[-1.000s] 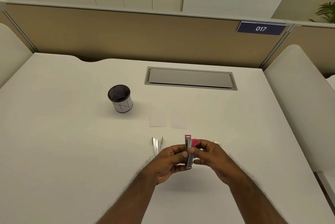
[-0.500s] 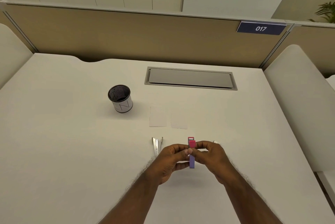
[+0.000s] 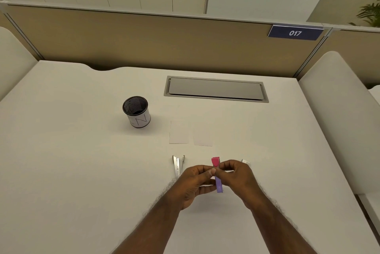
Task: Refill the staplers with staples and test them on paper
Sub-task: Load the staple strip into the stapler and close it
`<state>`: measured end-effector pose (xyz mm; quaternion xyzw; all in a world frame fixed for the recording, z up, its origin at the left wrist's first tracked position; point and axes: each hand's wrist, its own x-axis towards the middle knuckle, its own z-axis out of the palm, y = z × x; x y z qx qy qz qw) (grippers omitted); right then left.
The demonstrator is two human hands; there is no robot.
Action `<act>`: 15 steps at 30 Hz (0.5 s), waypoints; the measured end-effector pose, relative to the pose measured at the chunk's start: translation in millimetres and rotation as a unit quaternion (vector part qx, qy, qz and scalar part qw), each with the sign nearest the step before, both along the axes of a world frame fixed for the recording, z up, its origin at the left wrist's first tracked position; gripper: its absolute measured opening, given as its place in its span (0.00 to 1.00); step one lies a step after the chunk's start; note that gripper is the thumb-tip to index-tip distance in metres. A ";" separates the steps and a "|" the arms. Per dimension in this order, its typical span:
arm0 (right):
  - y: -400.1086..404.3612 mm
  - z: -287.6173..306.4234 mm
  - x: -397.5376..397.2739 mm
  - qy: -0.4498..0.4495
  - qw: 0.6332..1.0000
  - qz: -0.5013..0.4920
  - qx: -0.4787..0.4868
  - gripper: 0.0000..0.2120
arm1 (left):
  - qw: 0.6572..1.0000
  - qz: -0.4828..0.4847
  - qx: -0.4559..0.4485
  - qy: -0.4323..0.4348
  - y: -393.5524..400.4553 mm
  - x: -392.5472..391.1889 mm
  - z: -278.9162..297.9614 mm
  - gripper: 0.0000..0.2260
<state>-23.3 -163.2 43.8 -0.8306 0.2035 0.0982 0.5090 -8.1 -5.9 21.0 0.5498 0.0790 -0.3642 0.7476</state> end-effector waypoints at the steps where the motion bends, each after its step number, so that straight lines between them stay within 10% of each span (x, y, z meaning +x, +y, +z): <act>1: 1.0 -2.0 0.6 -0.003 1.000 -0.001 -0.008 0.11 | 1.000 0.005 0.007 0.002 -0.3 0.6 -0.4 0.13; 9: 14.1 -29.8 5.7 -0.012 0.997 0.000 -0.075 0.10 | 0.993 0.070 0.092 -0.005 6.8 11.2 -7.3 0.09; 15: 30.7 -49.5 8.2 -0.010 0.986 0.032 -0.165 0.13 | 0.932 0.057 0.292 -0.206 0.5 22.3 -8.7 0.16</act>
